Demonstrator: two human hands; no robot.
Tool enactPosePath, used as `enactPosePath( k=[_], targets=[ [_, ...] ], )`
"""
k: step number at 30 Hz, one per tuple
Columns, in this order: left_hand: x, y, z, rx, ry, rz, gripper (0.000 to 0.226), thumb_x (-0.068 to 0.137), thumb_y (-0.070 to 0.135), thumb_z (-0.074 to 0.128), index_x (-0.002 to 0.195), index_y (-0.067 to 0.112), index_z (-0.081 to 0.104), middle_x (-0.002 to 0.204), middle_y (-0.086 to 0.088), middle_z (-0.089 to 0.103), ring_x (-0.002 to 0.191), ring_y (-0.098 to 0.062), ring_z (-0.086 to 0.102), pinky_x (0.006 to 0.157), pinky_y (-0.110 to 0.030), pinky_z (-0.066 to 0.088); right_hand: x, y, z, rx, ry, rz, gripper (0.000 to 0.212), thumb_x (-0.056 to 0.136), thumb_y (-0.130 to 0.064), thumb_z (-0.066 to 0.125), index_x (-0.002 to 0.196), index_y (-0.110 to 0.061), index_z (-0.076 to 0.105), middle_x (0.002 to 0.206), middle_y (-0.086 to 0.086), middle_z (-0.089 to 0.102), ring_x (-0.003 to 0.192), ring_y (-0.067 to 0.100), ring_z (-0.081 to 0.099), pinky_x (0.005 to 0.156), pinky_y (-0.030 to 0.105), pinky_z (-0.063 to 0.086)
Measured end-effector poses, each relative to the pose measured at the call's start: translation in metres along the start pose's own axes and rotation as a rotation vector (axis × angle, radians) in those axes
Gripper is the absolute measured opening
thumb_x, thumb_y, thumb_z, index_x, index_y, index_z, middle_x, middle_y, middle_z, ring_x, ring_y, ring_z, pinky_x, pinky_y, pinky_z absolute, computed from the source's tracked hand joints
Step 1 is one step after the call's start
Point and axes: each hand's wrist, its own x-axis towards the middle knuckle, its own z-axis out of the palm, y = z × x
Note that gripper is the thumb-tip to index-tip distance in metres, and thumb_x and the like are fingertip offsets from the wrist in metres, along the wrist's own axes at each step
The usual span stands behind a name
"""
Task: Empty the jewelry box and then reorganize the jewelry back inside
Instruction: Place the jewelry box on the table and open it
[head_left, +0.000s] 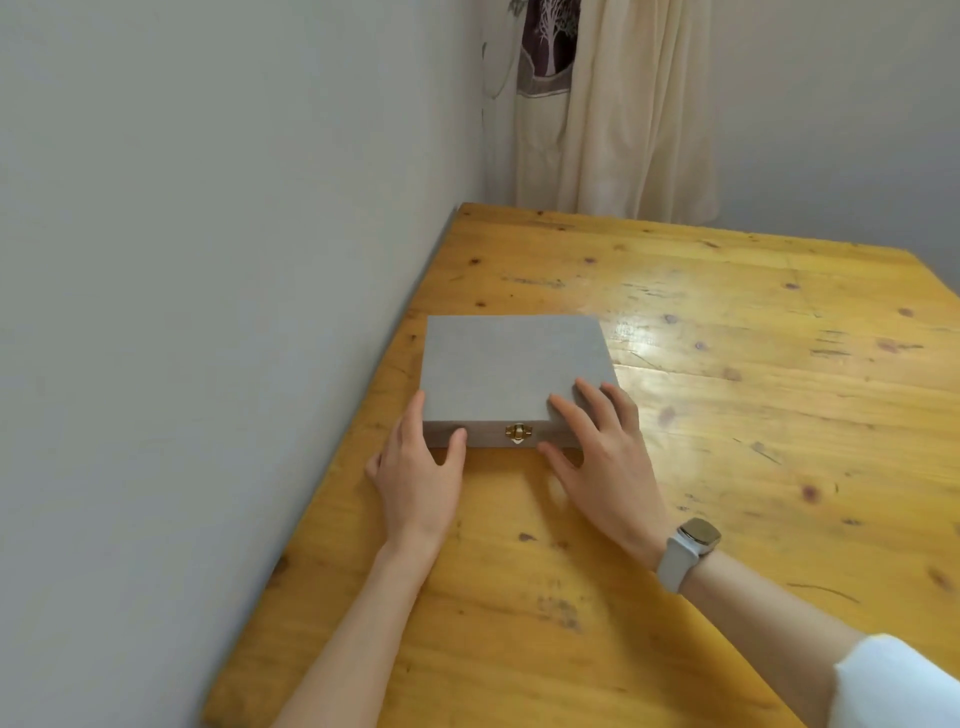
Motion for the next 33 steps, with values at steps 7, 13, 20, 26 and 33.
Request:
enactPosePath(
  k=[7,13,20,26,33],
  targets=[
    [-0.014,-0.005,0.000,0.082,0.021,0.063,0.054,0.090,0.030,0.052,0.139,0.017,0.033,0.136,-0.007,0.046,0.125,-0.021,0.041,0.102,-0.037,0.020,-0.005,-0.008,0.002,-0.364,0.043,-0.188,0.059,0.066,-0.043,0.069,0.118,-0.024,0.047,0.123,0.009,0.054,0.120,0.028,0.035,0.096,0.053,0.024],
    [-0.014,-0.008,0.002,0.122,0.026,0.089,0.055,0.091,0.031,0.051,0.140,0.018,0.031,0.135,-0.008,0.047,0.122,-0.021,0.043,0.101,-0.037,0.022,0.012,-0.020,0.011,-0.413,0.110,-0.390,0.027,0.075,-0.029,0.064,0.098,-0.017,0.057,0.100,0.005,0.062,0.098,0.026,0.058,0.081,0.040,0.040],
    [-0.016,-0.006,0.001,0.153,0.024,0.107,0.058,0.090,0.031,0.053,0.140,0.015,0.030,0.135,-0.009,0.047,0.123,-0.022,0.043,0.101,-0.040,0.023,0.011,-0.009,0.004,-0.389,0.082,-0.476,0.031,0.085,-0.038,0.048,0.108,-0.018,0.056,0.107,0.005,0.063,0.102,0.024,0.059,0.081,0.038,0.046],
    [-0.016,-0.004,-0.002,0.110,-0.007,0.069,0.063,0.091,0.034,0.050,0.144,0.016,0.021,0.141,-0.007,0.041,0.128,-0.020,0.037,0.105,-0.038,0.018,0.010,-0.014,0.001,-0.171,0.050,-0.319,0.026,0.092,-0.027,0.044,0.112,-0.018,0.058,0.111,0.003,0.063,0.107,0.023,0.058,0.090,0.035,0.038],
    [-0.014,-0.003,-0.006,0.035,-0.034,-0.051,0.064,0.088,0.040,0.053,0.141,0.012,0.030,0.149,-0.004,0.028,0.138,-0.019,0.019,0.111,-0.039,0.011,-0.013,-0.003,-0.012,0.021,-0.013,0.249,0.053,0.093,-0.020,0.041,0.139,-0.001,0.025,0.145,0.021,0.031,0.136,0.031,0.026,0.114,0.044,0.021]
  ],
)
